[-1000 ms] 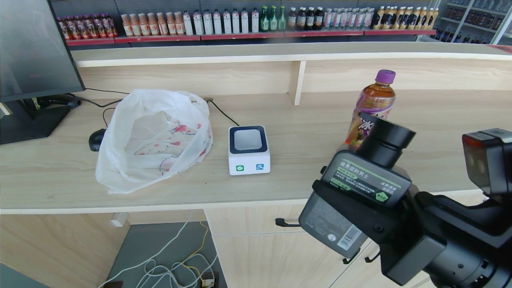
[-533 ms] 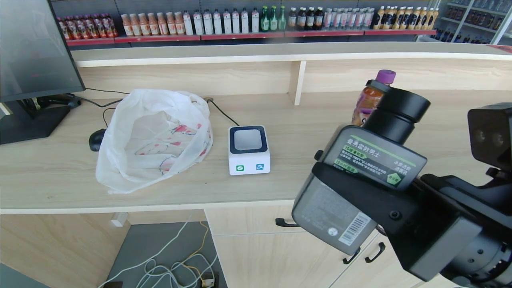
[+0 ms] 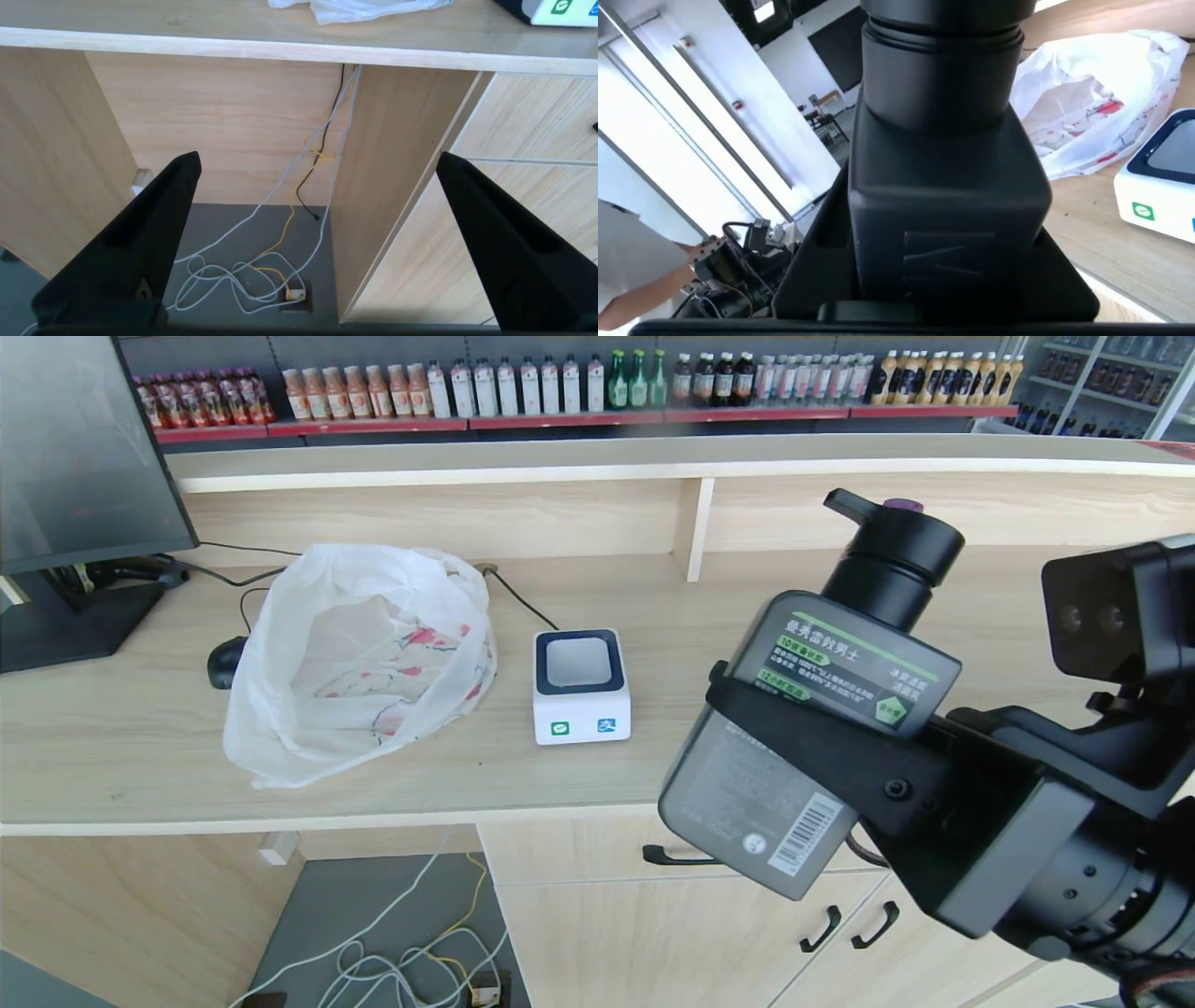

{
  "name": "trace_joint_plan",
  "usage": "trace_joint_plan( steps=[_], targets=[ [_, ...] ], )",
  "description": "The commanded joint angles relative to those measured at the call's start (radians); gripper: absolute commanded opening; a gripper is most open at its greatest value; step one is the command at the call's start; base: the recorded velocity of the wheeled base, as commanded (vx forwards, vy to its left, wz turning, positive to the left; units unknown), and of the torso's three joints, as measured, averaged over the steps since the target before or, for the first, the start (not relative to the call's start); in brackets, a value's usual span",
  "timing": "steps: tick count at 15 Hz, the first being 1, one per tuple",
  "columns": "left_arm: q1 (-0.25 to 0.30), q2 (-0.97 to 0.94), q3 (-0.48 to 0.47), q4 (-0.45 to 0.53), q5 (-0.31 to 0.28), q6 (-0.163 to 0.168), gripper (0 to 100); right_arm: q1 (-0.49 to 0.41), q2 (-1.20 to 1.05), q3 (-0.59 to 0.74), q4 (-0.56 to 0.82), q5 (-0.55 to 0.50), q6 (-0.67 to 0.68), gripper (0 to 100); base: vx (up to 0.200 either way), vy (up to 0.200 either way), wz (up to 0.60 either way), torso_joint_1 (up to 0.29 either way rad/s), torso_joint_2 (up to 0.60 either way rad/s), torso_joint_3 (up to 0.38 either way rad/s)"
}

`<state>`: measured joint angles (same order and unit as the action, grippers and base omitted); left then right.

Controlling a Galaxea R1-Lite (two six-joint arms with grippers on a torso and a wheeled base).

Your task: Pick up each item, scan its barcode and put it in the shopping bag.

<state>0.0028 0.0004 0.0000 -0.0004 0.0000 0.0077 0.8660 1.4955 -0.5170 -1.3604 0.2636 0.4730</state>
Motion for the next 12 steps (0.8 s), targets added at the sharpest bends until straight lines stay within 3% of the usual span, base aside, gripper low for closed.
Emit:
trace_joint_plan(
  steps=[1, 12],
  targets=[
    [0.000, 0.000, 0.000, 0.000, 0.000, 0.000, 100, -0.002, 0.008, -0.005, 0.000, 0.000, 0.001, 0, 0.000, 0.000, 0.00, 0.000, 0.00, 0.000],
    [0.000, 0.000, 0.000, -0.001, 0.000, 0.002, 100, -0.059, 0.029, 0.000, 0.000, 0.000, -0.011, 0, 0.000, 0.000, 0.00, 0.000, 0.00, 0.000]
  ],
)
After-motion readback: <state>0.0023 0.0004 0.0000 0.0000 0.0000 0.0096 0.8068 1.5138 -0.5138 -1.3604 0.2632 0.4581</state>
